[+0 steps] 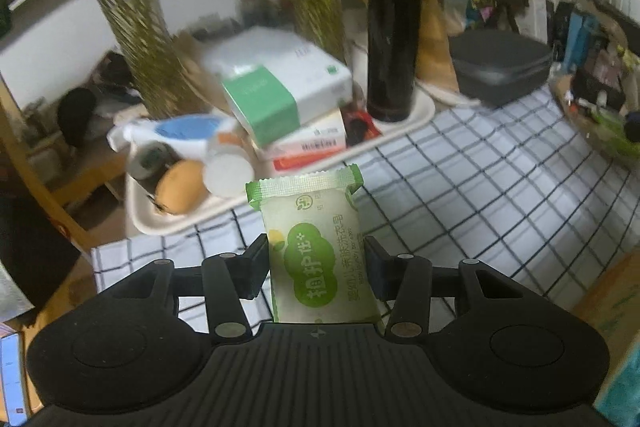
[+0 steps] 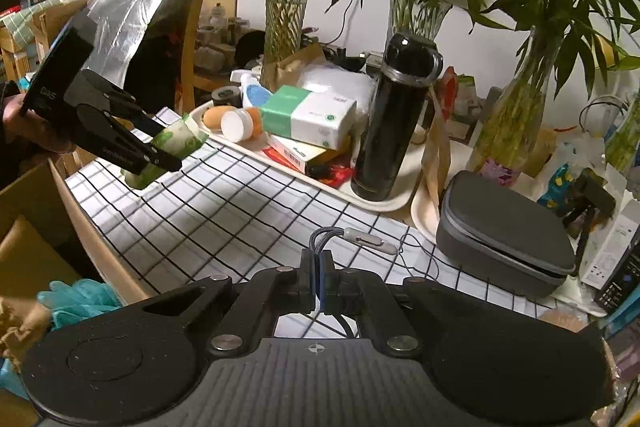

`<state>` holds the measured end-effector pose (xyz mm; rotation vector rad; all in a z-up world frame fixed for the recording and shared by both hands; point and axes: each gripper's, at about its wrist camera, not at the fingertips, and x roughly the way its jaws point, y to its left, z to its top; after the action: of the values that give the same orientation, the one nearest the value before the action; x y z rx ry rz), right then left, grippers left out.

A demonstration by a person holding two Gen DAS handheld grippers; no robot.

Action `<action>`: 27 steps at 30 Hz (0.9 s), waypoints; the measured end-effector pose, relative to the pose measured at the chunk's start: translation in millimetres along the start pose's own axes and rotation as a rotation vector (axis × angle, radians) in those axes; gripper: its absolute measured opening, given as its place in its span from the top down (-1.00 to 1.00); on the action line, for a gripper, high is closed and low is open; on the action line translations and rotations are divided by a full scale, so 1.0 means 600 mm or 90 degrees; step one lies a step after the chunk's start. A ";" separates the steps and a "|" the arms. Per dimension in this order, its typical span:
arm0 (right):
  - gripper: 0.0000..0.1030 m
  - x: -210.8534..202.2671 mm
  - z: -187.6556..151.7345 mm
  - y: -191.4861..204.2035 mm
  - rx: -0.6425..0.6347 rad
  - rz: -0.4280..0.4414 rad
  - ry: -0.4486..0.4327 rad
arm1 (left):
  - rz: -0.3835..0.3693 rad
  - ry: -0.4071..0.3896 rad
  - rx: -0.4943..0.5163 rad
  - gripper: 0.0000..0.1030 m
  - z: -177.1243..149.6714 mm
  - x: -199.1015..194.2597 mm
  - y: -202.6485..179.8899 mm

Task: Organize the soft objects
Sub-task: 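Lift the wet-wipe packet with the left gripper and carry it over the box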

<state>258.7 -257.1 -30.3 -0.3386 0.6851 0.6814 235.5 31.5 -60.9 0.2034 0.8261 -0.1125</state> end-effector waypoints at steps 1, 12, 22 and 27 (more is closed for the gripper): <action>0.92 -0.003 0.000 0.000 0.004 0.002 -0.002 | 0.004 -0.009 -0.003 0.08 0.002 -0.010 0.003; 0.92 -0.049 -0.004 0.017 0.009 0.025 -0.039 | -0.028 -0.049 -0.046 0.08 0.015 -0.113 0.010; 0.92 -0.095 -0.008 0.051 -0.005 0.057 -0.084 | -0.059 -0.072 -0.021 0.08 0.010 -0.199 -0.044; 0.92 -0.123 -0.011 0.063 -0.001 0.063 -0.103 | -0.068 -0.072 -0.007 0.08 -0.002 -0.226 -0.066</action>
<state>187.8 -266.5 12.1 -0.2487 0.5491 0.7947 136.6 -4.4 33.1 0.1415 0.7247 -0.2178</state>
